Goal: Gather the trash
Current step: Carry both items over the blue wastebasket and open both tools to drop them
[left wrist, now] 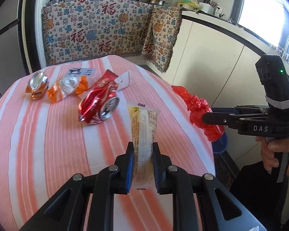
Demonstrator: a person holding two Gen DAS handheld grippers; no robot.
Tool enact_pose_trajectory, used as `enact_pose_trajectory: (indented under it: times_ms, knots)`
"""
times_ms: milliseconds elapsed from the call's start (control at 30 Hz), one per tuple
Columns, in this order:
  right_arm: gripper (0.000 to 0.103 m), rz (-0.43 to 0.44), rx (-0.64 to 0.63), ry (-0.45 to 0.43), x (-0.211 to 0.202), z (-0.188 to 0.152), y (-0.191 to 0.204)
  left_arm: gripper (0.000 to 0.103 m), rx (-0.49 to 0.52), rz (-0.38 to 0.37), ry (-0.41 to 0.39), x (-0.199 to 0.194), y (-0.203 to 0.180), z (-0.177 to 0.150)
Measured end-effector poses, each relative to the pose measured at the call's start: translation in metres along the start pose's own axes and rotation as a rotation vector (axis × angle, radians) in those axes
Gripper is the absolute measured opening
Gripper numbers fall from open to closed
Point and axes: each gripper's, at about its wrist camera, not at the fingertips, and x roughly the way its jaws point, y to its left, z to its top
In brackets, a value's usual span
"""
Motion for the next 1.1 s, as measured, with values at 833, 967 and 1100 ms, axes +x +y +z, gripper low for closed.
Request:
enact_pose_trajectory:
  times_ms: [833,967,1100]
  knots:
    - [0.038,-0.359,0.431,-0.006,-0.055,-0.048,-0.298,0.018,0.252,-0.297,0.157,0.185,-0.250,0.067]
    - [0.038,-0.370,0.460,0.007,-0.048,-0.063,-0.322,0.018,0.234,-0.306,0.187,0.221,-0.265,0.071]
    - [0.038,-0.332,0.506,-0.008,-0.051,-0.072,-0.339,0.018,0.242,-0.297,0.212,0.252,-0.279,0.071]
